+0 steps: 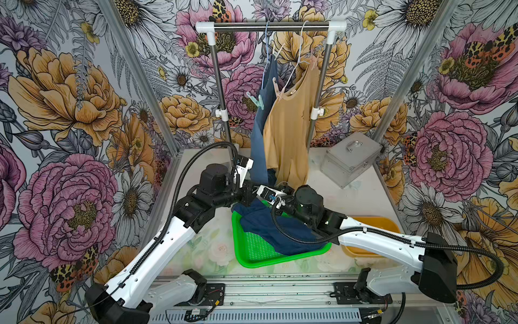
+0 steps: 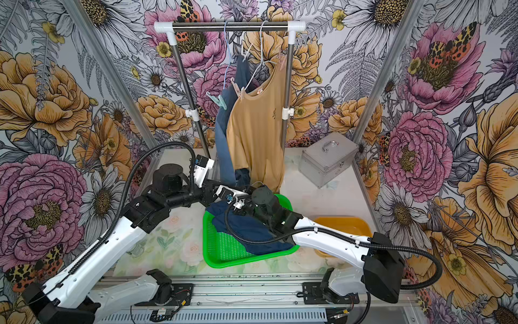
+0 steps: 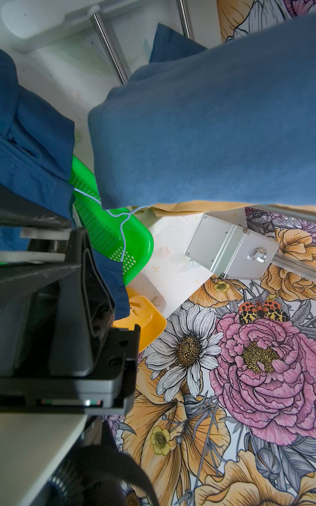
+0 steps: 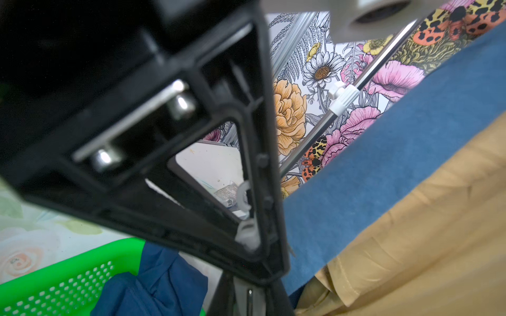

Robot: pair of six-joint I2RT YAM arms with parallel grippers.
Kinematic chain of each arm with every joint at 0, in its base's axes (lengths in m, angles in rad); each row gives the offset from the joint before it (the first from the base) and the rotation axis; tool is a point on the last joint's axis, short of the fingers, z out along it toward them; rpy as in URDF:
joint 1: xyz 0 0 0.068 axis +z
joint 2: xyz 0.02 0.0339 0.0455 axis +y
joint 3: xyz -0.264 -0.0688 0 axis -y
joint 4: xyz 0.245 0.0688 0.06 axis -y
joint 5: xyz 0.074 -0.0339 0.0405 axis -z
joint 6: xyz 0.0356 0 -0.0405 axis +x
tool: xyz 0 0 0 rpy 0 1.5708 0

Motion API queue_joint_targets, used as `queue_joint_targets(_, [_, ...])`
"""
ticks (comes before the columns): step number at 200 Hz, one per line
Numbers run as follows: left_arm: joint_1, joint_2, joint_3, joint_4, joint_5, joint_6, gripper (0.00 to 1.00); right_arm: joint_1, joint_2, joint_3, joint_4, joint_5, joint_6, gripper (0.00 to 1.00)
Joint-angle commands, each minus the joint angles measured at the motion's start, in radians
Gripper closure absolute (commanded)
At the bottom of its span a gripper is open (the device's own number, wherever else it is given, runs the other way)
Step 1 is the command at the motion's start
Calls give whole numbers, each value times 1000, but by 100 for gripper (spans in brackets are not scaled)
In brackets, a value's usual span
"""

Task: Remove the clothespins securing t-shirts to the hanger
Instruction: Place the clothespin in the storage box.

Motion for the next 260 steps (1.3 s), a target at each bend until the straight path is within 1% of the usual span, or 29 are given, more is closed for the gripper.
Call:
queue_joint_targets(1, [-5,-21,-3,26,5,-2,66,1,-1,35,4,-13,-7,91])
queue_joint_targets(13, [-5,-22,-4,30,11,0,59,-5,-5,37,-19,-19,-8,92])
queue_joint_targets(40, [-4,-32,0,34,15,11,47,-35,-28,21,-65,-38,-2,94])
queue_joint_targets(77, [-2,-62,-24,82,17,12,40,-118,-98,-21,-180,-72,11,95])
queue_joint_targets(97, [-5,-65,-60,137,35,5,39,-170,-148,-29,-271,-97,11,95])
queue_joint_targets(105, [-13,-64,-80,171,40,-2,39,-171,-167,-34,-298,-99,9,95])
queue_joint_targets(111, [-21,-60,-95,198,41,-2,39,-213,-189,-37,-329,-107,10,95])
queue_joint_targets(122, [-41,-54,-121,252,35,0,39,-243,-221,-34,-382,-119,13,95])
queue_joint_targets(134, [-73,-45,-148,316,19,17,38,-272,-251,-26,-451,-124,13,95])
queue_joint_targets(158, [-148,-10,-178,426,-62,63,37,-341,-321,-20,-594,-141,18,95])
queue_joint_targets(173, [-190,30,-171,454,-104,93,37,-383,-359,-17,-676,-153,30,95])
queue_joint_targets(196, [-263,101,-173,533,-138,139,37,-445,-408,-19,-787,-169,53,95])
queue_joint_targets(229, [-353,231,-140,608,-145,194,36,-530,-453,-20,-912,-172,74,95])
queue_joint_targets(260, [-394,340,-136,720,-129,200,36,-654,-480,-35,-991,-186,83,94])
